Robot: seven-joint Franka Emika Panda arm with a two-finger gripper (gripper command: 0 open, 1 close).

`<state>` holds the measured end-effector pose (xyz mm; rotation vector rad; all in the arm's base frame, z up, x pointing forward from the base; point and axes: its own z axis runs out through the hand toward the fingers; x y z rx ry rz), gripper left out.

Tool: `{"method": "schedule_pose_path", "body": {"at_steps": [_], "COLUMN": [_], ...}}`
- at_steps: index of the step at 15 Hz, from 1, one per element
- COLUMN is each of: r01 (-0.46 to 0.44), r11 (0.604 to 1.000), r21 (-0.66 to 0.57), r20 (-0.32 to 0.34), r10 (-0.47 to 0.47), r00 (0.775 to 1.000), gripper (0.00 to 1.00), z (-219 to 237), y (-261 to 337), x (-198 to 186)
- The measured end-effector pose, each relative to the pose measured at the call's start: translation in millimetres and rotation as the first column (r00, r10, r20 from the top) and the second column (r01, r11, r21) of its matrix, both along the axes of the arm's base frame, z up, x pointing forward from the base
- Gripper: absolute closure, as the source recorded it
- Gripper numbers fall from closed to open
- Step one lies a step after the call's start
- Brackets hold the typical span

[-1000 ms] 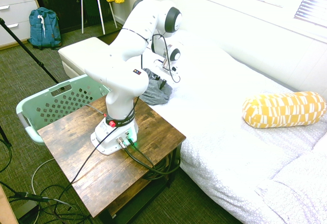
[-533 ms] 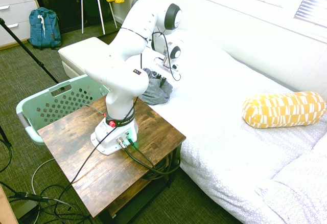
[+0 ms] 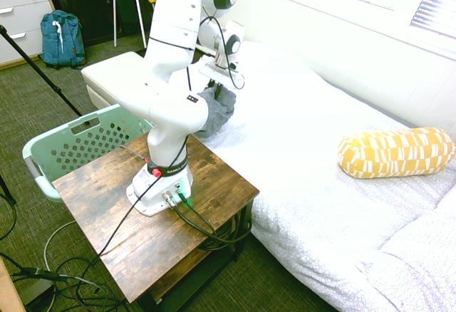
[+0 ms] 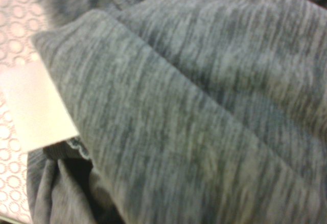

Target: Put my clothes in the laundry bag

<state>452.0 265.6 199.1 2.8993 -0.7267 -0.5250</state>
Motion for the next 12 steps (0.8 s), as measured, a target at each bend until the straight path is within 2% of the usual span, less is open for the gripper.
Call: {"method": "schedule_pose_path", "body": {"at_steps": [4, 9, 12], "r01": [-0.105, -0.229, -0.268], "r11": [0.994, 0.968, 0.954], "r21": [-0.022, -0.105, -0.135], "r20": [0.094, 0.158, 0.184], "r10": [0.107, 0.243, 0.290], "r00": [0.990, 0.957, 0.939], "gripper": [1.00, 1.00, 1.00], "z": [50, 92, 95], "y": [54, 123, 141], "x": [-103, -303, -361]}}
